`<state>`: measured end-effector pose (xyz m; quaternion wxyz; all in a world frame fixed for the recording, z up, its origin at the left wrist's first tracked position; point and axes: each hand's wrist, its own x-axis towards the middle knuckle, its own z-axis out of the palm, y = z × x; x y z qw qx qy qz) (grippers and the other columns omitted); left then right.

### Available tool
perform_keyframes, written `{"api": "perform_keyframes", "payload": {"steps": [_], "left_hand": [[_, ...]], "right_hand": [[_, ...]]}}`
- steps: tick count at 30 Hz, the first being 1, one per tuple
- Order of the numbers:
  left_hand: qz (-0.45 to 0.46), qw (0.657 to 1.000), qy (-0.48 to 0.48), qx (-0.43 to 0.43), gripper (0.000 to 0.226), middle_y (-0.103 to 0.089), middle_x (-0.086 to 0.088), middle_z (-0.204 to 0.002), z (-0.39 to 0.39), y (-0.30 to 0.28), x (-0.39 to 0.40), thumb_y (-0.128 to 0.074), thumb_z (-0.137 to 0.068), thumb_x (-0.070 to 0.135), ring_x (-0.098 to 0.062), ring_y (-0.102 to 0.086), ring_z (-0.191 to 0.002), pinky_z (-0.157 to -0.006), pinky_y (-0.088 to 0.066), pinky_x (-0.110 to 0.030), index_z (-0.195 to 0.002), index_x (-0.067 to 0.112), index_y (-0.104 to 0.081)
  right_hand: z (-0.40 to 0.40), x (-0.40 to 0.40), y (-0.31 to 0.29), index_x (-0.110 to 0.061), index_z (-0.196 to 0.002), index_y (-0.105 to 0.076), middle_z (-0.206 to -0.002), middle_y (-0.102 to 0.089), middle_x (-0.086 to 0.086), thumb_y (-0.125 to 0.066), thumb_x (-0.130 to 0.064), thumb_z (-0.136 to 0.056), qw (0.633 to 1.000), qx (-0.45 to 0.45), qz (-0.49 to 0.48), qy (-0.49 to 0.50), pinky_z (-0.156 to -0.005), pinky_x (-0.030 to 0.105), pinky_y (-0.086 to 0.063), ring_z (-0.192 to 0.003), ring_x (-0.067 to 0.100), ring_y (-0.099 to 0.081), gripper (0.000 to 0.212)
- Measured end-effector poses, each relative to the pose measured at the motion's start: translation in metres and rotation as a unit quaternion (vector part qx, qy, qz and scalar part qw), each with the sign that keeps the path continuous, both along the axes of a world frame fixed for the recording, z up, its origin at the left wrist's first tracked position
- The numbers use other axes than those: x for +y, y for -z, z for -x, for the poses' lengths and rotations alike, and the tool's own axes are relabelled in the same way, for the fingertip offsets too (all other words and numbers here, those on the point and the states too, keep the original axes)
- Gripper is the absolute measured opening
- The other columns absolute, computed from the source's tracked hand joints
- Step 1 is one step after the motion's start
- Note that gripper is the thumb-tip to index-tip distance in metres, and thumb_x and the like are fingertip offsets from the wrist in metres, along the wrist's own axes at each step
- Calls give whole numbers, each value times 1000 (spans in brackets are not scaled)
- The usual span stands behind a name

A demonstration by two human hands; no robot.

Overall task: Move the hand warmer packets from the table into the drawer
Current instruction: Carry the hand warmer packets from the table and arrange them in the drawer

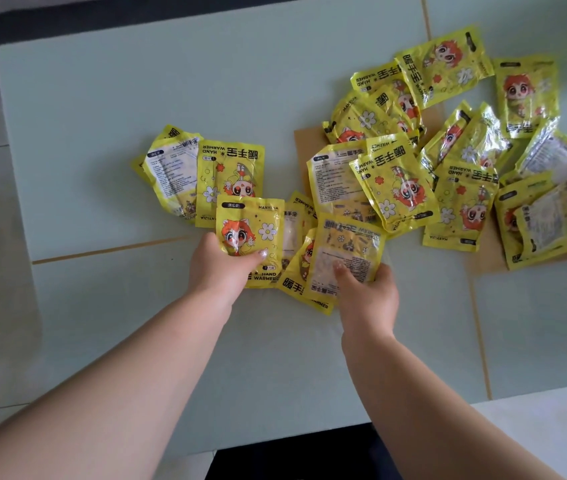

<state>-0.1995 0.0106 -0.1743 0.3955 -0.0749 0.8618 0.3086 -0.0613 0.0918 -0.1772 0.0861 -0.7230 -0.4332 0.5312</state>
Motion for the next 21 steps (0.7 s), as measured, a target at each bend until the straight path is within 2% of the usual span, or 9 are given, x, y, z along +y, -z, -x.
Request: {"api": "perform_keyframes", "payload": {"steps": [2, 4, 7, 10, 12, 15, 18, 21], "left_hand": [[-8, 1000, -2, -17, 38, -63, 3, -98, -1, 1, -7, -79, -73, 24, -18, -57, -86, -61, -39, -24, -104, 16, -58], [-13, 999, 1, -31, 32, -64, 4, -92, -3, 0, -13, -79, -74, 24, -16, -58, -83, -59, -39, -22, -99, 17, -60], [-22, 999, 11, -48, 25, -63, 9, -86, -6, 0, -18, -77, -75, 25, -12, -57, -79, -60, -39, -21, -94, 19, -61], [-34, 998, 13, -58, 24, -62, 11, -85, -7, -2, -21, -76, -76, 24, -7, -55, -77, -59, -38, -19, -94, 20, -60], [-40, 997, 15, -59, 25, -63, 9, -88, -7, -3, -24, -76, -76, 24, -10, -56, -80, -61, -40, -21, -95, 21, -59], [-54, 997, 7, -63, 22, -63, 12, -89, -7, -5, -30, -76, -77, 23, -9, -57, -82, -65, -40, -23, -90, 26, -58], [-64, 995, -1, -70, 20, -64, 14, -89, -5, -7, -40, -75, -78, 21, -4, -58, -83, -62, -39, -19, -83, 28, -57], [-72, 995, -14, -70, 21, -66, 14, -91, -2, -12, -52, -75, -78, 19, -4, -59, -85, -64, -40, -19, -85, 28, -58]], "right_hand": [[1, 0, -1, -21, -89, -54, -79, -61, -6, -66, -18, -84, 1000, 11, 6, -10, -61, 25, -47, -71, 15, -60, 13], [4, -4, -2, -22, -83, -54, -78, -62, -7, -66, -17, -84, 999, 29, 19, -24, -55, 23, -45, -68, 11, -60, 13], [11, -11, -3, -24, -80, -55, -81, -66, -4, -66, -16, -83, 997, 54, 49, -20, -64, 28, -52, -73, 16, -63, 14], [12, -12, -2, -25, -80, -55, -81, -65, -5, -66, -15, -84, 996, 65, 61, 16, -59, 25, -49, -72, 12, -62, 15], [11, -12, -1, -24, -84, -56, -83, -64, -5, -66, -17, -85, 995, 69, 63, 34, -60, 26, -47, -74, 13, -62, 13], [11, -13, 0, -25, -89, -57, -88, -66, -2, -65, -17, -85, 993, 76, 77, 49, -67, 31, -52, -81, 18, -64, 12], [11, -18, -1, -29, -89, -57, -99, -68, 2, -64, -16, -86, 989, 102, 100, 39, -85, 46, -55, -93, 25, -67, 15], [13, -23, -5, -28, -92, -58, -100, -69, 4, -66, -15, -84, 988, 117, 106, 4, -89, 51, -53, -96, 26, -67, 17]]}}
